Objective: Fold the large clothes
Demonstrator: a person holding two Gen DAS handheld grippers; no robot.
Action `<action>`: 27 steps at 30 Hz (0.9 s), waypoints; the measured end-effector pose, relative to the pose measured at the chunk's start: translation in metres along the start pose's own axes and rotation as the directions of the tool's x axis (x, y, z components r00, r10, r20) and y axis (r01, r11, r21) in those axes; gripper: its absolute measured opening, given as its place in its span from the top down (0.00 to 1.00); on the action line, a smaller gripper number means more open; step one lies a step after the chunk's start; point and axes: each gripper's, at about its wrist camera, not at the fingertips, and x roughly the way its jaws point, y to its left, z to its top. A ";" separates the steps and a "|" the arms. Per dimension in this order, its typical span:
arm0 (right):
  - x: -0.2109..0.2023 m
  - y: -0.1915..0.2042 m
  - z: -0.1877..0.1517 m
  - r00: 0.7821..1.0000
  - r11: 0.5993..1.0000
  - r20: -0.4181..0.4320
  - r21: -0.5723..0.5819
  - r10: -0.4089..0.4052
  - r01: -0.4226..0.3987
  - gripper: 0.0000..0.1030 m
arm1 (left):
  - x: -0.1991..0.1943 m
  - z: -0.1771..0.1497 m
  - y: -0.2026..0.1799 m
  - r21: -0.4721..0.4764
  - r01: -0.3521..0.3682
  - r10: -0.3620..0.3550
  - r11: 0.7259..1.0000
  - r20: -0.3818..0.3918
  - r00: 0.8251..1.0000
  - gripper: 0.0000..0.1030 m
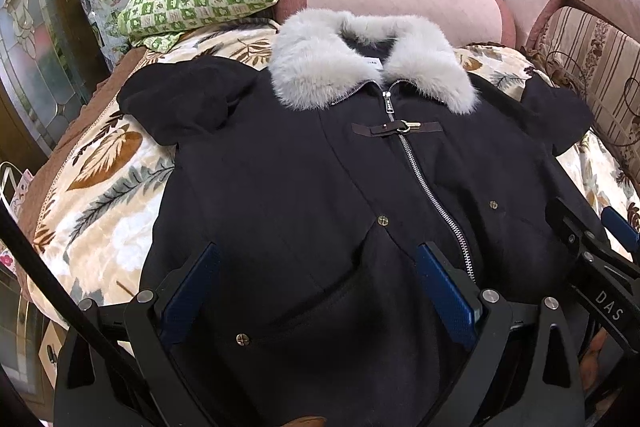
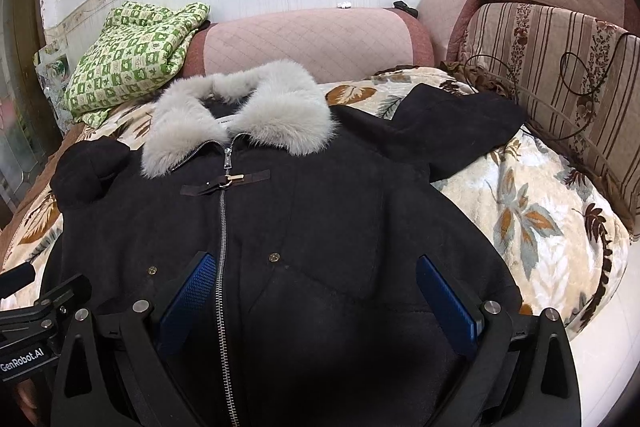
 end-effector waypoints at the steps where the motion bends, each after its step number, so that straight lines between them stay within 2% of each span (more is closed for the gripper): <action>1: 0.000 0.000 0.000 1.000 1.000 0.001 -0.001 -0.001 0.001 0.01 | 0.000 0.000 0.000 0.000 0.000 0.000 1.000 -0.001 1.000 0.05; 27: 0.004 -0.002 -0.005 1.000 1.000 -0.020 0.012 0.001 -0.001 0.01 | 0.006 -0.006 -0.001 -0.004 0.013 -0.013 1.000 -0.023 1.000 0.05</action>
